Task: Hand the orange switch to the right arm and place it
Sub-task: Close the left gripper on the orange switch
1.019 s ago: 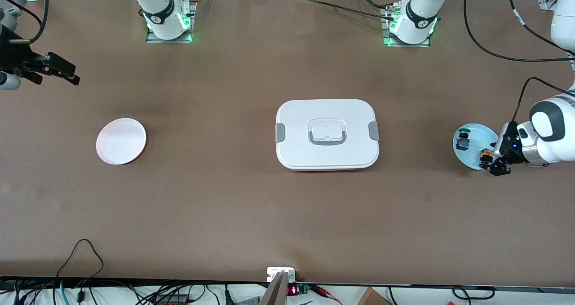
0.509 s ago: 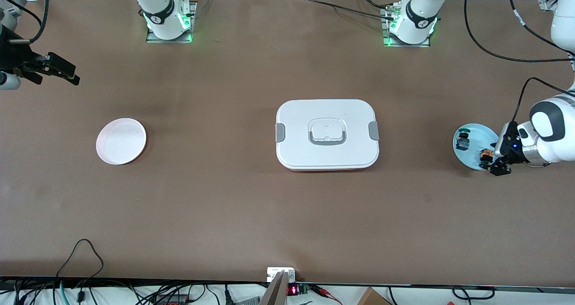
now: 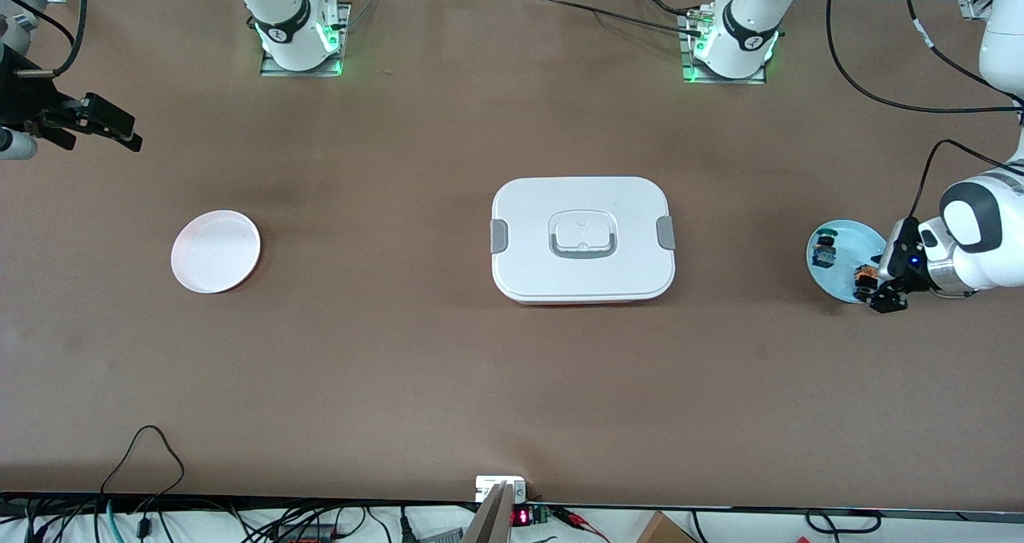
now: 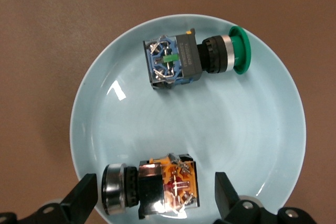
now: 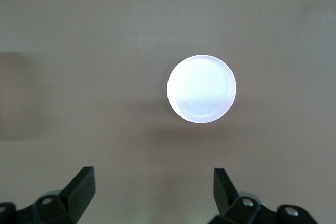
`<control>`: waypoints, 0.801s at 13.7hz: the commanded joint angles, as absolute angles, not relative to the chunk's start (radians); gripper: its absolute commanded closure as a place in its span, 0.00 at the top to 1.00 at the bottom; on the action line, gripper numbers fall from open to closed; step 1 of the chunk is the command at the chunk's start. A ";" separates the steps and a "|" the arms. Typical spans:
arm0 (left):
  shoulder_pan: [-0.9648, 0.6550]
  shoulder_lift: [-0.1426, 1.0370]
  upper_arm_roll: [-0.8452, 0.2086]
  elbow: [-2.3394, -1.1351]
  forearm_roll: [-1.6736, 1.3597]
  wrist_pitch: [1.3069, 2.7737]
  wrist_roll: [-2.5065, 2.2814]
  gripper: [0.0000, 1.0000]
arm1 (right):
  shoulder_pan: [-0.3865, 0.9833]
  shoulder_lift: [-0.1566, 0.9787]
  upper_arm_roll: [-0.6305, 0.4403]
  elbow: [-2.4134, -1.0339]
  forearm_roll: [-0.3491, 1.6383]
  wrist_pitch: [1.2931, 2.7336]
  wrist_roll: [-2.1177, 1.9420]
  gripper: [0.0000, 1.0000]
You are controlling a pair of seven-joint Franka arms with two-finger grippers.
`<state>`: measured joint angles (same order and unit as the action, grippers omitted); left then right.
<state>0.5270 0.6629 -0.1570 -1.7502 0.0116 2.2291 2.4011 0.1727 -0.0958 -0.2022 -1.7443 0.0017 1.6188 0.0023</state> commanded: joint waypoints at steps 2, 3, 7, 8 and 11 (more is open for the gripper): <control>0.548 0.672 -0.169 -1.747 -0.037 2.244 2.456 0.67 | 0.175 -0.101 -0.198 -1.740 -0.008 1.605 0.020 1.00; 0.548 0.672 -0.169 -1.747 -0.046 2.244 2.467 0.54 | 0.175 -0.101 -0.198 -1.738 -0.008 1.605 0.020 1.00; 0.546 0.672 -0.169 -1.747 -0.045 2.244 2.474 0.30 | 0.175 -0.100 -0.198 -1.732 -0.008 1.605 0.020 1.00; 0.546 0.672 -0.169 -1.747 -0.046 2.244 2.476 0.18 | 0.176 -0.100 -0.198 -1.732 -0.008 1.605 0.020 1.00; 0.546 0.670 -0.170 -1.743 -0.046 2.240 2.473 0.00 | 0.176 -0.100 -0.198 -1.732 -0.008 1.606 0.020 1.00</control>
